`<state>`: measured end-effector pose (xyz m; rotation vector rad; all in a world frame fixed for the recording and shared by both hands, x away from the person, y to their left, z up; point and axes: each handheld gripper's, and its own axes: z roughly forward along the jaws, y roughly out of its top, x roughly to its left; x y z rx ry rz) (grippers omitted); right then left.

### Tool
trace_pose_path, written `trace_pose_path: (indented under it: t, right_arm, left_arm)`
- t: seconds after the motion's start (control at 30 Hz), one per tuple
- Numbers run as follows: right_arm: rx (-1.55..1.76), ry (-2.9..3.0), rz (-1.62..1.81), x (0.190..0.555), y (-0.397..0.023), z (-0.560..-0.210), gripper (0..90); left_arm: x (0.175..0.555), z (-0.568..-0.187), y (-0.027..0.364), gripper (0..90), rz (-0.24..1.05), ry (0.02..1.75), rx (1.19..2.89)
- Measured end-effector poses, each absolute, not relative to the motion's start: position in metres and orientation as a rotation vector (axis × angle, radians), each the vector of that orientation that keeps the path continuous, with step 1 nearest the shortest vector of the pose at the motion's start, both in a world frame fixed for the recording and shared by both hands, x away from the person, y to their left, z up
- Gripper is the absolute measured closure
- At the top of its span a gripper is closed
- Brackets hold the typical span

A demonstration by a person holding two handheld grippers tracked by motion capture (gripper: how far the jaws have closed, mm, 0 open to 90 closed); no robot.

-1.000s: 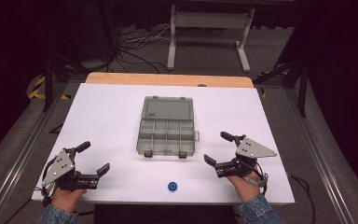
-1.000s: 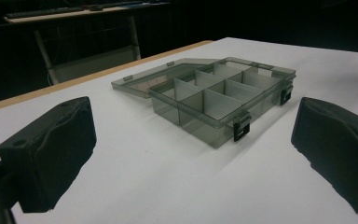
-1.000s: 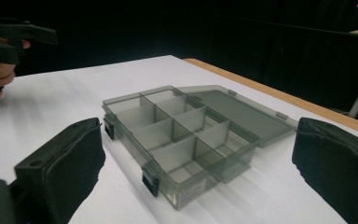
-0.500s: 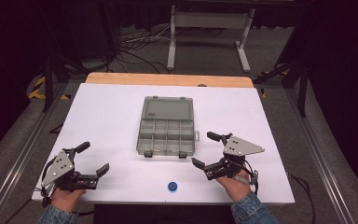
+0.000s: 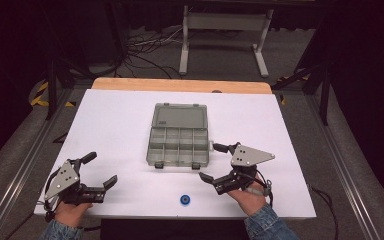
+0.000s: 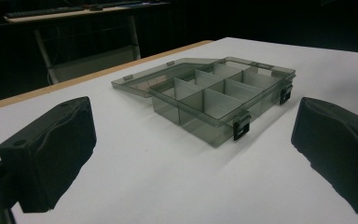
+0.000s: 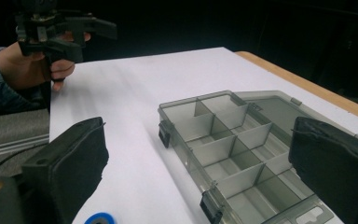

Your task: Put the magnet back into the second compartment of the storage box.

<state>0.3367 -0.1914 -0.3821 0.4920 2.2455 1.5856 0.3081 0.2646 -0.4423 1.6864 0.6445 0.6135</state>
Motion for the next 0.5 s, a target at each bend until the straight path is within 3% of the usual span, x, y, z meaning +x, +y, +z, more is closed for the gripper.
trace_pose_path:
  t: [0.5]
  right_arm:
    - [0.464, 2.501, 1.353, 0.338, -0.17, -0.375, 9.0]
  left_arm:
    - [0.309, -0.443, 0.265, 0.6, 0.608, 0.648, 1.686]
